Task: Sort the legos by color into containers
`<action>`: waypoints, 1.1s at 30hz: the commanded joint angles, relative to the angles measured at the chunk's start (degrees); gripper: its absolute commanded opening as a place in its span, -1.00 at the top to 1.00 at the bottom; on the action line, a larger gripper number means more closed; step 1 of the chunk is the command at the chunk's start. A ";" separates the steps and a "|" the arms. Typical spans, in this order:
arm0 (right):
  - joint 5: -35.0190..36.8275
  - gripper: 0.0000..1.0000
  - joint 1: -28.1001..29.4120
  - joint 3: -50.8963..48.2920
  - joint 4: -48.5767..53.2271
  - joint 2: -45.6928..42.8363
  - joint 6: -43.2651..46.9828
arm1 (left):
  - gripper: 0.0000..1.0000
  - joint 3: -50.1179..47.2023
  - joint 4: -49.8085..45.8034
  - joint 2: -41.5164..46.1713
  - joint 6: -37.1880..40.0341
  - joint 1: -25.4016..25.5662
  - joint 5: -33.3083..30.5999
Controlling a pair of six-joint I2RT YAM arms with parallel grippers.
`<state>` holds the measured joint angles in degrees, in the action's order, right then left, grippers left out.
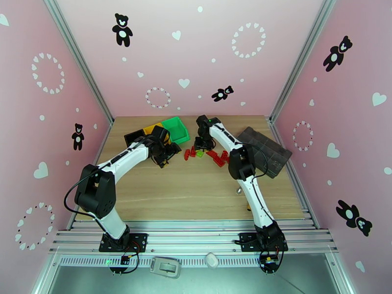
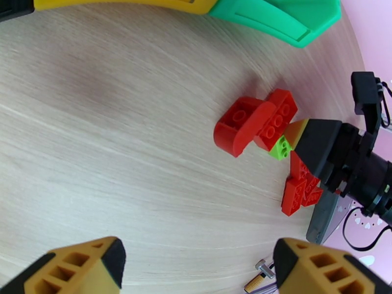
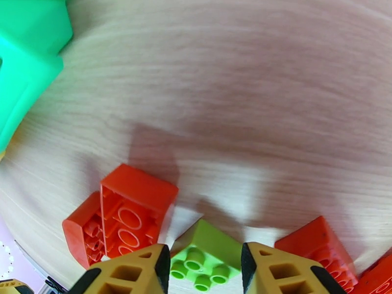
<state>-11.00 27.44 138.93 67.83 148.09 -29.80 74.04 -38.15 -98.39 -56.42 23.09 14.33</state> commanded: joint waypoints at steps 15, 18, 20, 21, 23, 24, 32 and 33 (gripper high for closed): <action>7.02 -0.03 5.20 -5.29 3.87 -2.25 3.08 | -0.70 -4.29 2.36 2.76 -1.31 0.18 -1.22; 7.58 -0.06 6.03 -6.00 4.04 -2.70 3.34 | -0.70 -4.91 2.56 3.39 -1.49 0.10 -1.40; 7.49 -0.07 6.51 -6.91 3.64 -3.30 3.29 | -0.70 -5.22 2.62 3.64 -1.50 0.11 -1.44; 7.32 -0.08 6.72 -7.49 3.37 -3.73 3.26 | -0.70 -5.39 2.59 3.81 -1.50 0.06 -1.57; 7.14 -0.09 6.92 -8.22 3.01 -4.23 3.08 | -0.70 -5.57 2.53 4.09 -1.50 -0.09 -1.51; 7.05 -0.09 7.01 -8.48 3.01 -4.45 3.08 | -0.70 -5.73 2.55 4.22 -1.45 -0.08 -1.58; 6.17 -0.12 8.50 -11.09 1.88 -6.47 3.28 | -0.70 -6.21 2.35 4.96 -1.41 -0.60 -1.85; 6.36 -0.12 8.68 -11.25 1.86 -6.63 3.19 | -0.70 -6.35 2.33 5.12 -1.41 -0.68 -1.84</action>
<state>-3.20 34.81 129.32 67.96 144.29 -26.57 68.60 -36.38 -95.70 -57.30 22.92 14.04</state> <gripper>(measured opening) 0.557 0.850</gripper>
